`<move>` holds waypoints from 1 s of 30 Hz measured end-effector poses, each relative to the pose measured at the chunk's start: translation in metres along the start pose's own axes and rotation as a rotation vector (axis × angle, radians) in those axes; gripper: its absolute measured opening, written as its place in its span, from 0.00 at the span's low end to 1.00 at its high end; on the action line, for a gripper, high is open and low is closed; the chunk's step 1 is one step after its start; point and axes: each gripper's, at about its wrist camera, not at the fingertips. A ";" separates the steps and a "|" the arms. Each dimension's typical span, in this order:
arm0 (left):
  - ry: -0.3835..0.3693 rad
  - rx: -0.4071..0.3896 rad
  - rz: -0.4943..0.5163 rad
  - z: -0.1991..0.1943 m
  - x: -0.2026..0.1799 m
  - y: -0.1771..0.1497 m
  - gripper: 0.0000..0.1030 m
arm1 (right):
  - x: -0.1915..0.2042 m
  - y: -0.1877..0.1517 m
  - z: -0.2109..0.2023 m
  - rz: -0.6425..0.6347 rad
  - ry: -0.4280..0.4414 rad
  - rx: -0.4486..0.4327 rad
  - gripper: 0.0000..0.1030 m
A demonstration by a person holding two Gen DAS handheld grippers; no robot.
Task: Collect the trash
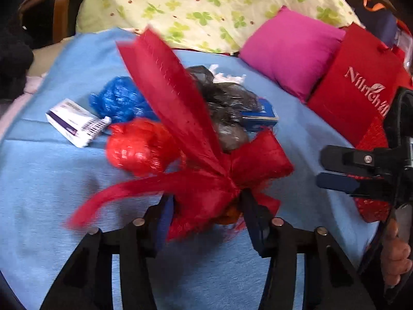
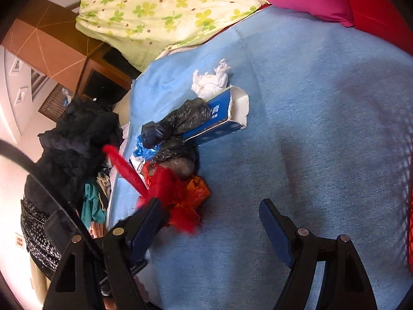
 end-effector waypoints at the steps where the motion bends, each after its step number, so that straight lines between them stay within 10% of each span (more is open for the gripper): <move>1: -0.013 -0.006 0.002 -0.003 0.000 0.001 0.43 | 0.001 0.000 0.001 -0.005 -0.002 0.001 0.78; 30: 0.095 -0.093 -0.153 -0.057 0.057 0.003 0.37 | 0.038 -0.004 0.073 -0.121 -0.121 0.070 0.33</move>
Point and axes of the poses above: each gripper's, at about its wrist camera, not at the fingertips, and z roughly the way its jaws point, x to its left, y to its top, and after that the axes turned 9 degrees about y, right-handed
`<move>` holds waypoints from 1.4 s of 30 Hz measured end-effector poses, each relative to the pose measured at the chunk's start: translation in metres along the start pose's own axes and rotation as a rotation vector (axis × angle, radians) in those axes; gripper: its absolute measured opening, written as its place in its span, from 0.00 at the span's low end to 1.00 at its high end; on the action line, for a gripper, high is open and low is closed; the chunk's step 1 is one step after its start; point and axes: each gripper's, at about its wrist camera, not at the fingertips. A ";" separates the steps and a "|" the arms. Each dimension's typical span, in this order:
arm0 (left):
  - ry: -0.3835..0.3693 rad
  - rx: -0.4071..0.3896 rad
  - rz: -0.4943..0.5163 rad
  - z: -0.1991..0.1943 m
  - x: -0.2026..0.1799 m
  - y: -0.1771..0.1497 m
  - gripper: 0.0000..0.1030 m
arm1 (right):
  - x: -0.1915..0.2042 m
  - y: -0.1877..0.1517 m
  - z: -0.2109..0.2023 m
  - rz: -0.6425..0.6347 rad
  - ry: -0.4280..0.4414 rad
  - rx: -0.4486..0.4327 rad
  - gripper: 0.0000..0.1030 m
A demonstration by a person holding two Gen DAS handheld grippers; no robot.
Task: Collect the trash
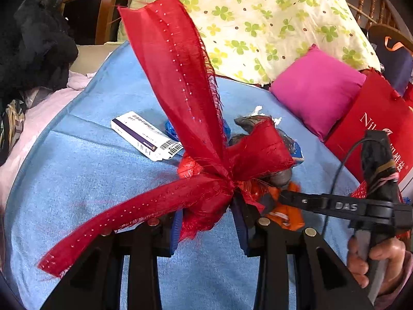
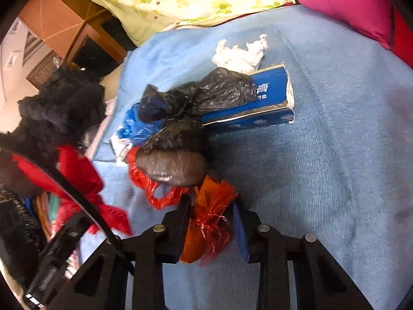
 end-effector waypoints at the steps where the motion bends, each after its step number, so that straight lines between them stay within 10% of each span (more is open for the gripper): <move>1: 0.009 -0.004 0.005 -0.002 -0.002 -0.001 0.37 | 0.001 -0.001 -0.006 -0.008 0.006 -0.002 0.33; 30: 0.090 -0.131 0.189 -0.075 -0.109 0.011 0.38 | -0.001 -0.015 -0.206 -0.261 0.134 -0.467 0.33; 42: 0.150 -0.079 0.116 -0.065 -0.072 0.000 0.38 | -0.001 -0.011 -0.148 -0.274 0.059 -0.225 0.34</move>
Point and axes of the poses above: each gripper's, at about its wrist camera, not at the fingertips, and z roughly the way its jaws point, x to its left, y to its top, and after that the axes turned 9 degrees about y, right-handed
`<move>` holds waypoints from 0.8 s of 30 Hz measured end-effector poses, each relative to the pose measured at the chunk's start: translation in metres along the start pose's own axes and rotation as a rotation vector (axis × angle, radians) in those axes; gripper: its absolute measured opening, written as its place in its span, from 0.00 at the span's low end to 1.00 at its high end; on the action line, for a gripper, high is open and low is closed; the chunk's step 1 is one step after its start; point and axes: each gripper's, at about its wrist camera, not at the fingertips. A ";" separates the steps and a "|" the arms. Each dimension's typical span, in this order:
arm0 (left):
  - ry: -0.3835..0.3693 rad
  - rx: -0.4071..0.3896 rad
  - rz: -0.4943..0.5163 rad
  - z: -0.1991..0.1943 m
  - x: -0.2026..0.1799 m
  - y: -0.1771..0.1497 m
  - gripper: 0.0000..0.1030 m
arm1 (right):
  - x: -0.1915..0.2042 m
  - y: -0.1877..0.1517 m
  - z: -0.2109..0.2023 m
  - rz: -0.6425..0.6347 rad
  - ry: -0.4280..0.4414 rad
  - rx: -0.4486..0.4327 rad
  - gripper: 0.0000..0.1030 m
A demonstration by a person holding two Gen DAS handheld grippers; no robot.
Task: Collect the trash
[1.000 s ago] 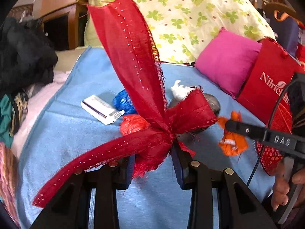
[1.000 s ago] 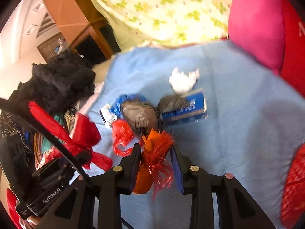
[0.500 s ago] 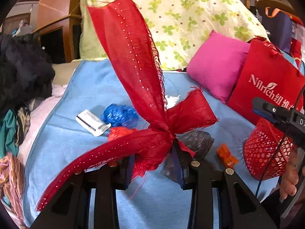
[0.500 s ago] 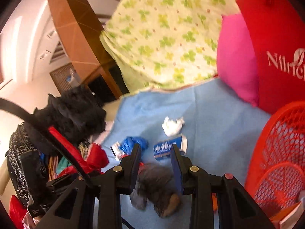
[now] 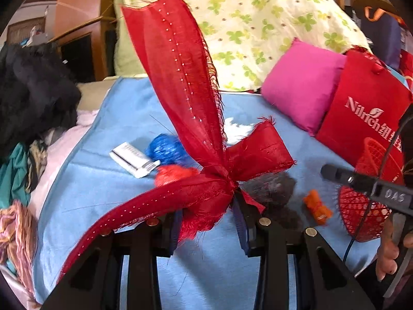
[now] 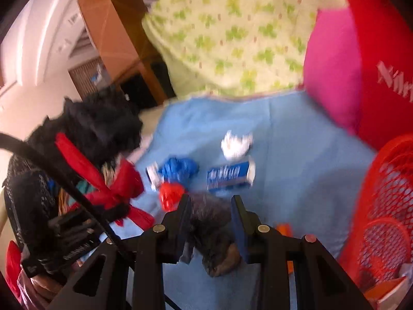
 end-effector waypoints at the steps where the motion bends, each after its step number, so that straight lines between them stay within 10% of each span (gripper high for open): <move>1: 0.007 0.002 -0.010 0.000 0.006 -0.001 0.38 | -0.002 -0.001 0.008 0.020 0.010 0.031 0.35; 4: 0.027 0.000 -0.044 -0.002 0.028 -0.003 0.38 | -0.007 -0.007 0.045 0.085 0.023 0.164 0.69; 10: 0.060 -0.013 -0.095 -0.013 0.058 -0.004 0.38 | -0.002 -0.029 0.105 0.018 -0.092 0.293 0.68; 12: 0.067 -0.019 -0.100 -0.017 0.062 -0.005 0.38 | -0.002 -0.036 0.120 -0.030 -0.149 0.322 0.53; 24: 0.019 -0.054 -0.024 -0.040 0.021 0.009 0.38 | -0.001 0.002 0.019 -0.012 -0.036 -0.056 0.44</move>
Point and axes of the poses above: each gripper's, at about its wrist camera, not at the fingertips, and z roughly the way its jaws point, x to its left, y to its top, and after that the axes turned 9 degrees about y, right-handed
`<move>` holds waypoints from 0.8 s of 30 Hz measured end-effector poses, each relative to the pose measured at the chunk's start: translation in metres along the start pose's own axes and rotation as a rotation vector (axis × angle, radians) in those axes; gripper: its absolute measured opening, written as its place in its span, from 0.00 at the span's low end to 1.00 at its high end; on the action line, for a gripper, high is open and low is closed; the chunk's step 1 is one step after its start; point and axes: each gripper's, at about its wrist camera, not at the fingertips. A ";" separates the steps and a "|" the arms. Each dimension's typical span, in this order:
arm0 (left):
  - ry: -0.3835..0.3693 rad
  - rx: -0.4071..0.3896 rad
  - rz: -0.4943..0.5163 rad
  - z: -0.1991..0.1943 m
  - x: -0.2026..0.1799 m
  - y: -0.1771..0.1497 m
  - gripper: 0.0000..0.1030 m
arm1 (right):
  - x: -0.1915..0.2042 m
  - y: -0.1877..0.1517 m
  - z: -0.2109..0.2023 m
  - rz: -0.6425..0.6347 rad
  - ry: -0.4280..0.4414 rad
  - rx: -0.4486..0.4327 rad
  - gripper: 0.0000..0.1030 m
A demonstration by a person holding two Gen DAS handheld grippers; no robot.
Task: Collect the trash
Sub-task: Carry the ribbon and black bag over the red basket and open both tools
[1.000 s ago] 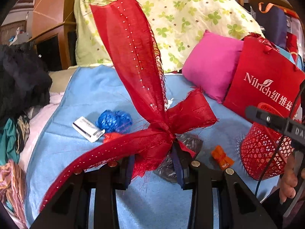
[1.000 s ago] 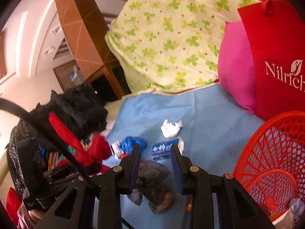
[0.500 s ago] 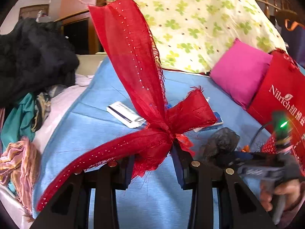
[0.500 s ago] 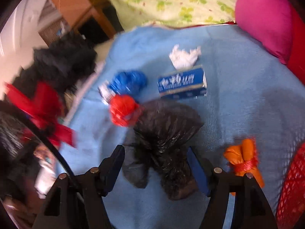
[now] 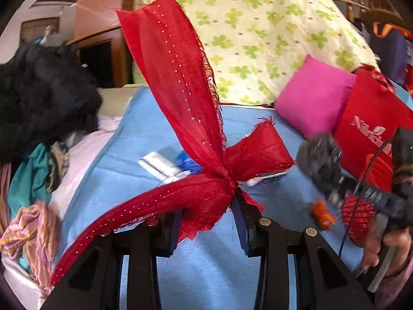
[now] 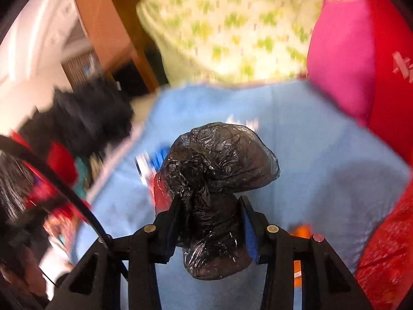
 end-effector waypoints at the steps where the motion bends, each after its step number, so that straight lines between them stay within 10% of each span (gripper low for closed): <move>1: -0.017 -0.002 0.012 -0.002 -0.008 0.002 0.38 | -0.003 0.004 -0.015 0.012 0.020 -0.046 0.44; 9: -0.184 -0.036 0.133 -0.025 -0.094 0.026 0.38 | -0.024 0.016 -0.125 0.056 0.061 -0.303 0.44; 24: -0.483 0.032 0.280 -0.030 -0.260 0.032 0.48 | -0.111 -0.008 -0.234 0.224 -0.076 -0.446 0.52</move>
Point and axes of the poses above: each gripper's, at about its wrist camera, not at the fingertips, and z roughly the way its jaws point, x to its left, y to its top, and after that the axes turned 9 degrees about y, right-handed
